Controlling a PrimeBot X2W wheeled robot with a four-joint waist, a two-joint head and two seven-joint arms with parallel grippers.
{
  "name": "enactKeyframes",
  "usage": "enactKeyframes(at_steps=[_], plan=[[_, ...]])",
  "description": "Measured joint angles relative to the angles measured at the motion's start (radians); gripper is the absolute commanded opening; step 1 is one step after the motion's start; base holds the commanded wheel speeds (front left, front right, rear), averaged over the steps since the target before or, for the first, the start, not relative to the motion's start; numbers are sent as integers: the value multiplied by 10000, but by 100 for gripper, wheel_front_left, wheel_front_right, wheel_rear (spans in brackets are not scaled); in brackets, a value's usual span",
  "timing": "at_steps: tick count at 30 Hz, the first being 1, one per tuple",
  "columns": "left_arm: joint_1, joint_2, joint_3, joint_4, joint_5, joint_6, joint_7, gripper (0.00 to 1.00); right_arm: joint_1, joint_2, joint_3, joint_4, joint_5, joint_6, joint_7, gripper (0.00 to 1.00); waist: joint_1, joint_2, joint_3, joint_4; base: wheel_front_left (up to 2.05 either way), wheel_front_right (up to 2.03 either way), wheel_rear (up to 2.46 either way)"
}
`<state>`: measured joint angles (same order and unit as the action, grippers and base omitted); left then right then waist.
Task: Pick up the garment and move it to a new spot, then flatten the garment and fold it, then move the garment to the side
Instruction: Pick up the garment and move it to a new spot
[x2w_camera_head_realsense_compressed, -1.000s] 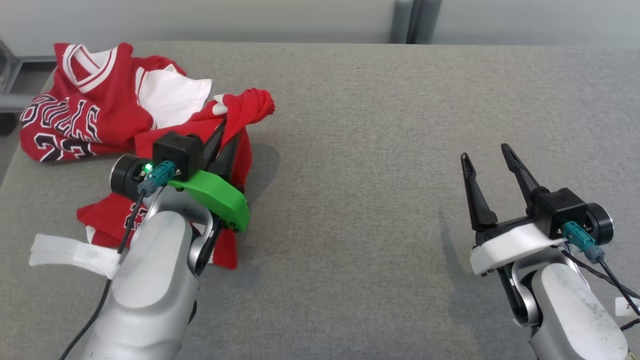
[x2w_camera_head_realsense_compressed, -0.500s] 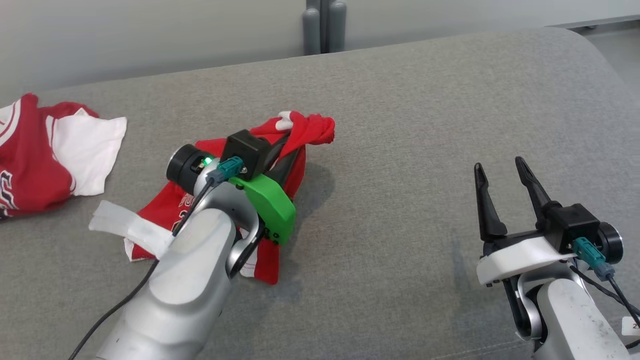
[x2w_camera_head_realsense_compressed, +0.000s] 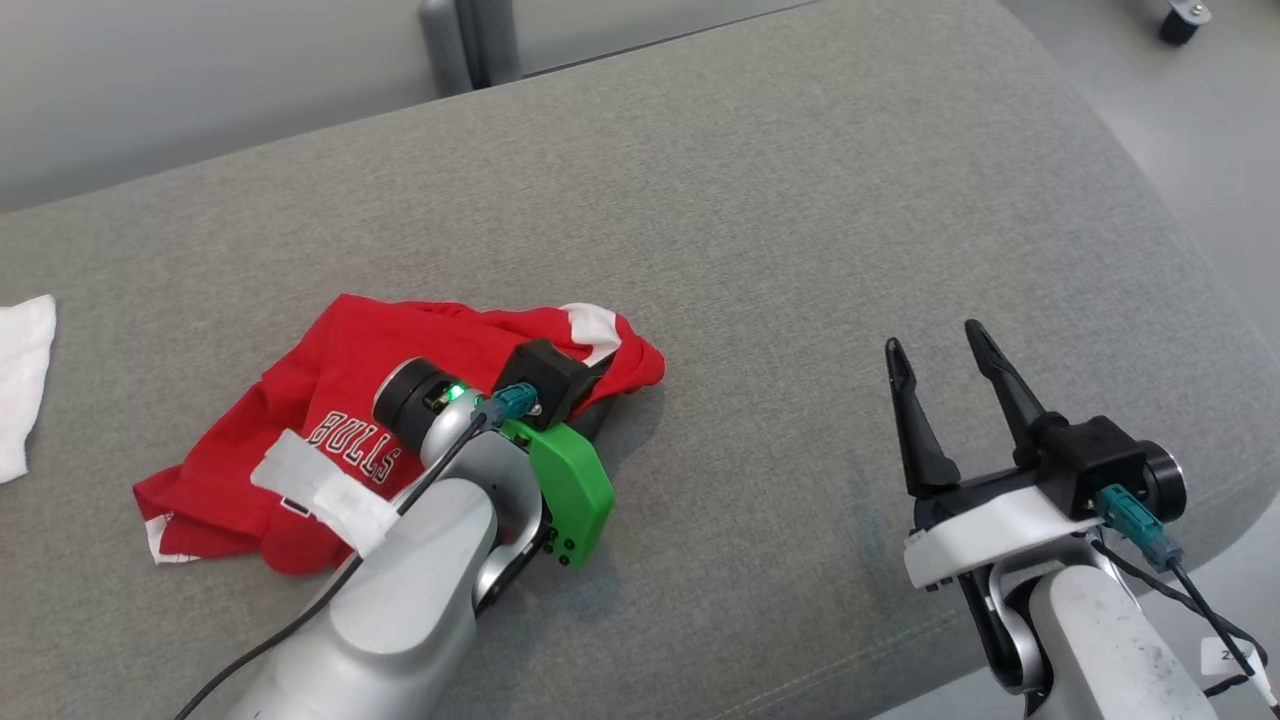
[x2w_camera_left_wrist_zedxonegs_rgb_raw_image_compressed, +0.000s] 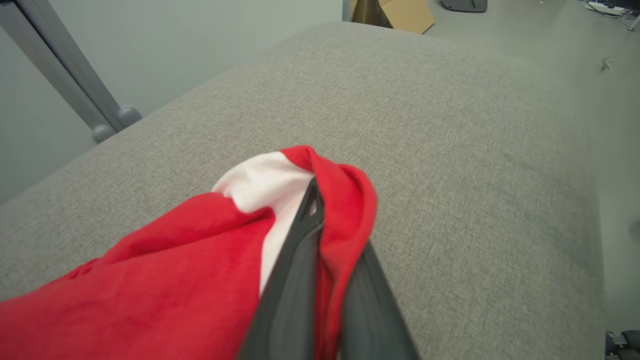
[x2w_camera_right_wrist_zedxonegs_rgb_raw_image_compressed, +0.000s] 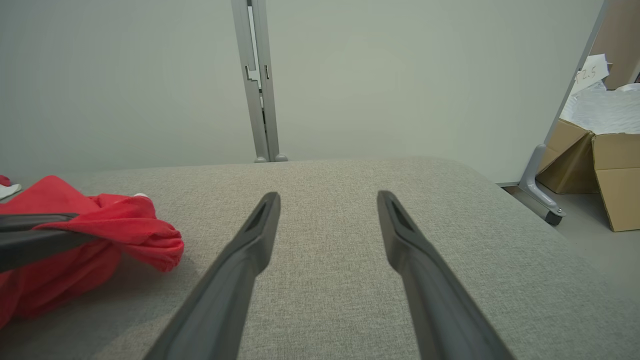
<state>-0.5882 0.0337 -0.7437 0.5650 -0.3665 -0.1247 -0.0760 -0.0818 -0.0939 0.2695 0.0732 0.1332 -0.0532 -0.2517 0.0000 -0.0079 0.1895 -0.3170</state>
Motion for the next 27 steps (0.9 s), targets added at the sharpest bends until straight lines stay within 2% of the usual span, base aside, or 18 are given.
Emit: enactKeyframes(at_steps=[3, 4, 5, 6, 11, 18, 27], plan=[[86, 67, -119, 105, 29, 2, -13, 0, -200, 31, 161, 56, 0, 132, 0, 100, 0, 0, 97, -400, 0, 0, 0], [115, 92, -242, 117, 29, 2, -35, 20, -222, 23, 136, 67, 0, 134, 0, 100, 0, 0, 125, -521, 0, 0, 0], [146, 100, -384, 119, 29, 0, -56, 63, -223, 12, 104, 100, 0, 140, 0, 100, 0, 0, 154, -632, 0, 0, 0], [177, 98, -493, 117, 29, 0, -58, 100, -224, 10, 75, 140, 2, 176, 0, 100, 0, 0, 183, -725, 0, 0, 0], [410, 102, -918, -79, -359, 0, -219, 100, -257, -2, -52, 194, 2, 234, 0, 100, 0, 0, 307, -809, 0, 0, 0], [576, 109, -1058, -853, -974, 13, -815, 100, -430, -100, -222, 284, 0, 282, 0, 100, 0, 0, 217, -251, 0, 0, 0], [1433, 111, -514, -1028, -1499, 608, -1273, 100, -569, -188, -249, 533, -2, 443, 0, 100, 0, 0, -131, 695, 0, 0, 0]])
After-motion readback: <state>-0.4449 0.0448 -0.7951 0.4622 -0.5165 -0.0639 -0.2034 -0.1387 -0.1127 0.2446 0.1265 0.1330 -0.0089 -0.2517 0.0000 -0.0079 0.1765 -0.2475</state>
